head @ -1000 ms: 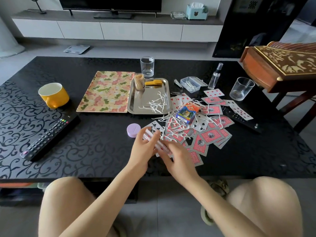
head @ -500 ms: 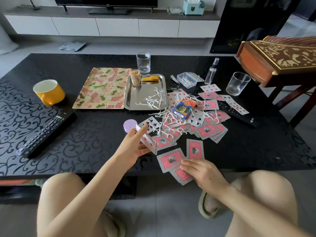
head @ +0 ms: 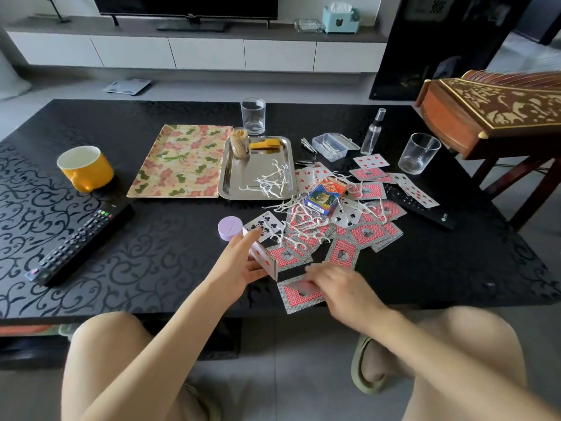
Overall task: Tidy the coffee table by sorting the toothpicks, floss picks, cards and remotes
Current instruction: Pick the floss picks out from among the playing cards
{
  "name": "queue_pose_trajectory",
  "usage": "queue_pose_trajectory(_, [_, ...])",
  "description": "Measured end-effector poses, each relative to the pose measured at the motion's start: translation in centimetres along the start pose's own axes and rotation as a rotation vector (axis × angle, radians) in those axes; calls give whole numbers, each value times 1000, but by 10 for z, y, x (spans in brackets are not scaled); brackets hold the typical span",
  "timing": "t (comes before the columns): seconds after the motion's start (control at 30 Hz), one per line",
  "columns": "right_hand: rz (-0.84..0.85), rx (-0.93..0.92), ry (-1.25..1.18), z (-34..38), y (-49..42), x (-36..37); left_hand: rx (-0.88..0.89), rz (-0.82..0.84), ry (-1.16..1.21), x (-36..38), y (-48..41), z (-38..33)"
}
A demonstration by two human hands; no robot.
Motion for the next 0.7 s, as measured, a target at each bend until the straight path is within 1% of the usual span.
queue_pose_trajectory(0.07, [100, -122, 157, 11, 10, 20, -4, -18, 12, -1, -1, -4])
queue_pose_trajectory(0.13, [162, -154, 251, 14, 18, 30, 6, -5, 25, -2, -1, -7])
queue_pose_trajectory(0.17, [163, -173, 282, 13, 20, 31, 8, 12, 26, -2, -1, -8])
queue_pose_trajectory(0.23, [103, -238, 334, 13, 21, 27, 20, 45, 8, -2, 1, -11])
queue_pose_trajectory(0.27, [45, -267, 321, 12, 21, 24, 32, 56, -6, -2, 1, -13])
queue_pose_trajectory(0.3, [-6, -277, 258, 12, 21, 21, 48, 68, -26, -4, 2, -14])
queue_pose_trajectory(0.33, [-43, -239, 145, 12, 17, 14, 65, 84, -55, -6, 2, -14])
queue_pose_trajectory(0.37, [-84, -142, 2, 11, 12, 5, 82, 99, -85, -7, 2, -14])
queue_pose_trajectory(0.4, [-118, 16, -139, 10, 5, -7, 98, 111, -106, -7, 3, -14])
queue_pose_trajectory(0.43, [-132, 221, -259, 5, -2, -18, 111, 116, -124, -7, 3, -13])
queue_pose_trajectory(0.47, [-114, 407, -387, 1, -9, -22, 115, 117, -135, -5, 4, -10])
queue_pose_trajectory(0.5, [-89, 538, -505, -2, -15, -23, 117, 119, -147, -2, 5, -6])
queue_pose_trajectory(0.53, [-69, 595, -560, -3, -21, -24, 115, 135, -156, 3, 7, -1])
queue_pose_trajectory(0.57, [-44, 595, -560, 0, -29, -25, 112, 166, -158, 10, 10, 5])
queue_pose_trajectory(0.63, [41, 547, -504, 12, -43, -23, 114, 246, -137, 25, 14, 17])
queue_pose_trajectory(0.7, [112, 503, -459, 22, -51, -18, 123, 280, -97, 33, 17, 23])
Point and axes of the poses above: each hand's wrist, its own y-axis away from the middle knuckle, its own x-axis out of the palm, z = x × y, the point moved 4 cm from there along -y, towards the middle knuckle, and after that the axes turned 2 degrees about y, right-handed, at the moved point
